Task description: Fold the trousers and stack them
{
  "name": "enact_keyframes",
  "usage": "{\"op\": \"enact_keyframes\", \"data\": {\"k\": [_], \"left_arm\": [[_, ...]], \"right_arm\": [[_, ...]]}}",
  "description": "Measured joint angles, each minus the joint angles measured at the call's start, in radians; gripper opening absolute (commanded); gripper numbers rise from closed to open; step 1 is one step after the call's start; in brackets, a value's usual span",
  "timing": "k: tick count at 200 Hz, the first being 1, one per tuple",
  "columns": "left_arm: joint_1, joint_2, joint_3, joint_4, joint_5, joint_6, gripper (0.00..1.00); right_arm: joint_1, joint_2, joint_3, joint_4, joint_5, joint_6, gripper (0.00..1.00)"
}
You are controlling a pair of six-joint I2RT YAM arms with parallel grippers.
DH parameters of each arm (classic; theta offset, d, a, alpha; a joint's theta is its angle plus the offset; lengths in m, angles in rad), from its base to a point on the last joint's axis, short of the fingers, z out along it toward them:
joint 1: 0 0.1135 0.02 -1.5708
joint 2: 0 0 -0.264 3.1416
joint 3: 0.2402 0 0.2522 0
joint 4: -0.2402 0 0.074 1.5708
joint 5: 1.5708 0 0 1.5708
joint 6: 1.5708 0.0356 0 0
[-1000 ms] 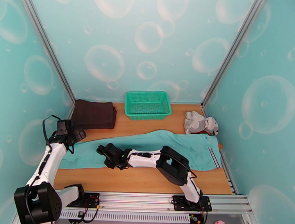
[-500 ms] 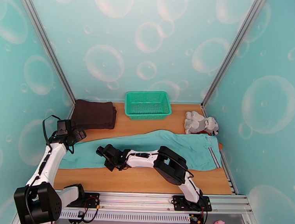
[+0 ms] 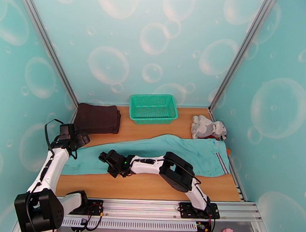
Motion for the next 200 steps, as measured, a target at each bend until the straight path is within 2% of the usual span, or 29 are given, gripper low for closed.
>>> {"op": "enact_keyframes", "data": {"k": [3, 9, 14, 32, 69, 95, 149, 200], "left_arm": [[0.000, 0.000, 0.000, 0.000, 0.000, 0.000, 0.99], [0.000, 0.000, 0.000, 0.000, 0.000, 0.000, 0.99], [0.000, 0.000, 0.000, 0.000, 0.000, 0.000, 0.99], [0.000, 0.000, 0.000, 0.000, 0.000, 0.000, 1.00], [-0.003, 0.000, 0.000, 0.000, 0.000, 0.000, 0.99], [-0.005, 0.000, 0.000, 0.000, 0.000, 0.000, 1.00], [-0.005, 0.000, 0.000, 0.000, 0.000, 0.000, 0.99], [-0.005, 0.000, 0.000, 0.000, 0.000, 0.000, 0.99]], "right_arm": [[0.000, -0.001, 0.000, 0.000, 0.000, 0.000, 0.02], [0.000, -0.001, 0.000, 0.000, 0.001, 0.000, 0.14], [0.000, -0.002, 0.000, 0.000, 0.003, 0.000, 0.17], [0.000, -0.003, 0.000, 0.000, 0.010, 0.002, 0.22], [-0.003, -0.006, -0.016, 0.002, 0.019, 0.003, 0.22], [-0.006, -0.007, -0.029, 0.009, 0.018, 0.004, 0.21], [-0.011, -0.012, -0.034, 0.016, 0.014, 0.021, 0.00], [-0.011, -0.012, -0.034, 0.016, 0.015, 0.023, 0.00]]}}
